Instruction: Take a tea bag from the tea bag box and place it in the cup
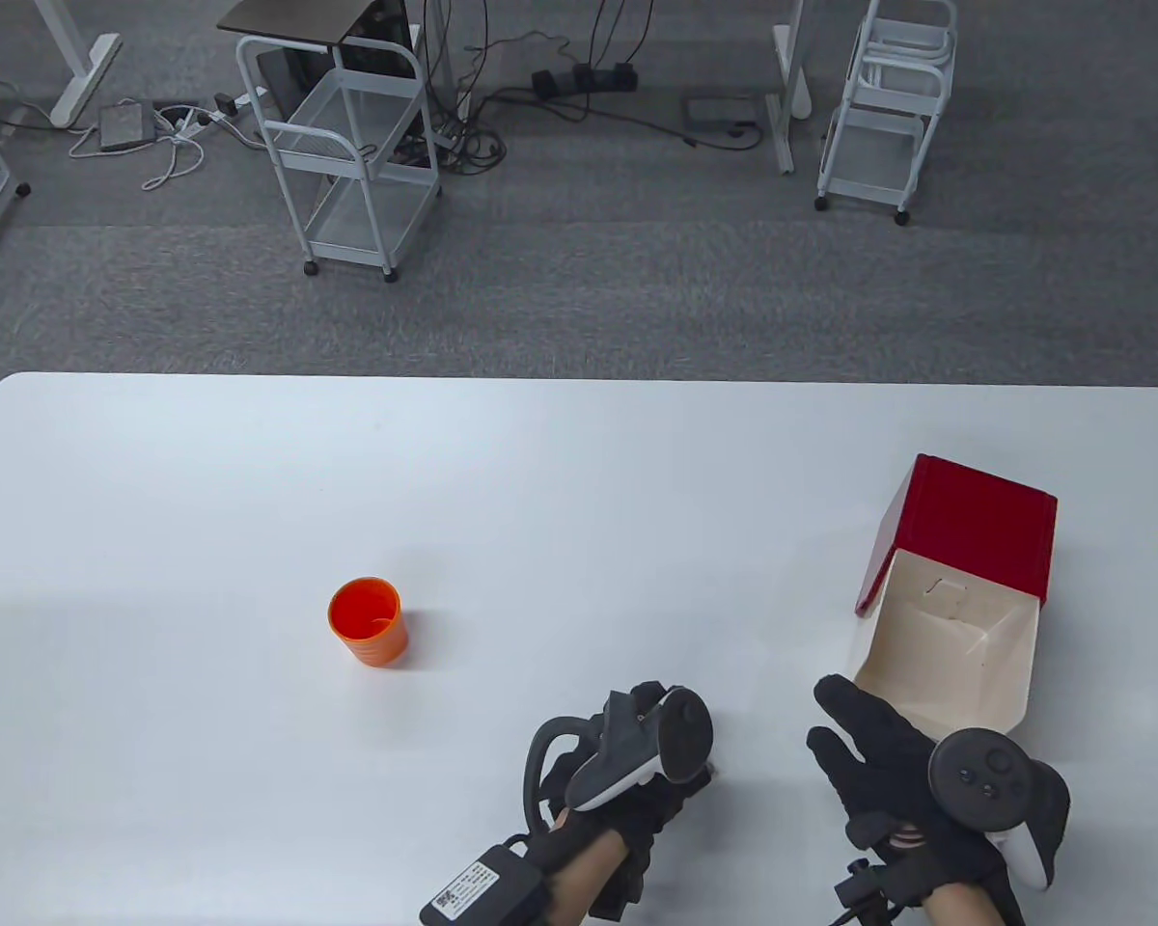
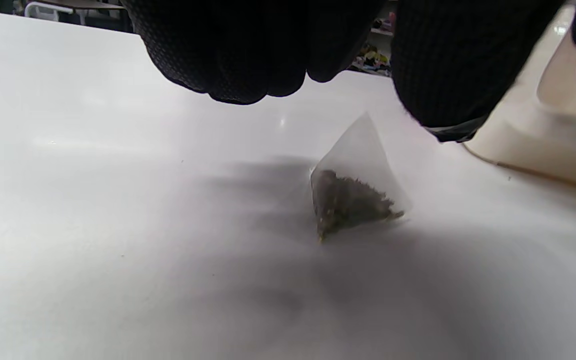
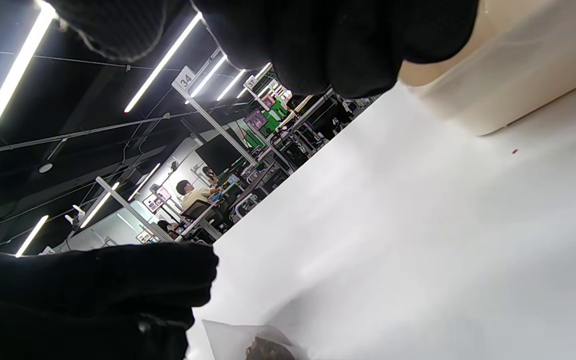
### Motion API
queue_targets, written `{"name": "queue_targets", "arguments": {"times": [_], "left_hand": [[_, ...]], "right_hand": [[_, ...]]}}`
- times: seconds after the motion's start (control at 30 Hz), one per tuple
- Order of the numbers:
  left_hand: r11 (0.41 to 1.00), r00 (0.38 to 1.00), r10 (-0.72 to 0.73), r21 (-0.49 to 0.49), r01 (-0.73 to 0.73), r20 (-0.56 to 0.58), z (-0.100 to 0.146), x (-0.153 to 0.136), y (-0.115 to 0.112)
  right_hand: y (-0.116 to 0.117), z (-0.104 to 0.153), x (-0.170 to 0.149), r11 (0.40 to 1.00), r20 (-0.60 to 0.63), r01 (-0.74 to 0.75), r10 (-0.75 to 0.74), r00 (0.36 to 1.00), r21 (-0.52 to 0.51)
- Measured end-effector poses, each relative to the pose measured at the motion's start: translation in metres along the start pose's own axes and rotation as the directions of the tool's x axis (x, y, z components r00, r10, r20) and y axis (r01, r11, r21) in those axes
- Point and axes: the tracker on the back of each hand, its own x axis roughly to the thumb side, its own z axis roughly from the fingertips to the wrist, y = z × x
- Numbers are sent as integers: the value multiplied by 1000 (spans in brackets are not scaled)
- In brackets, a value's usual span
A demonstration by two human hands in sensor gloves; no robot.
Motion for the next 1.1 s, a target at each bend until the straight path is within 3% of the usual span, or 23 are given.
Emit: {"name": "queue_targets", "arguments": {"times": [0.27,0.63,0.87,1.1], "left_hand": [[987,987,-155,41,157,-39,-8,8,-17],[989,991,-116,84,122,-66,-10,-2,-18],[988,997,-60,142,65,-41,-1,-11,-4],[964,999,-21,265,31,-40,15,-29,29]], "right_hand": [[2,-1,1,1000,-1,-15,15,1000,14],[3,-1,1,1000,-4,-23,24,1000,21],[3,-1,0,1000,-7,-22,23,1000,17],[4,-1,0,999,-6,-25,26,1000,22]]}}
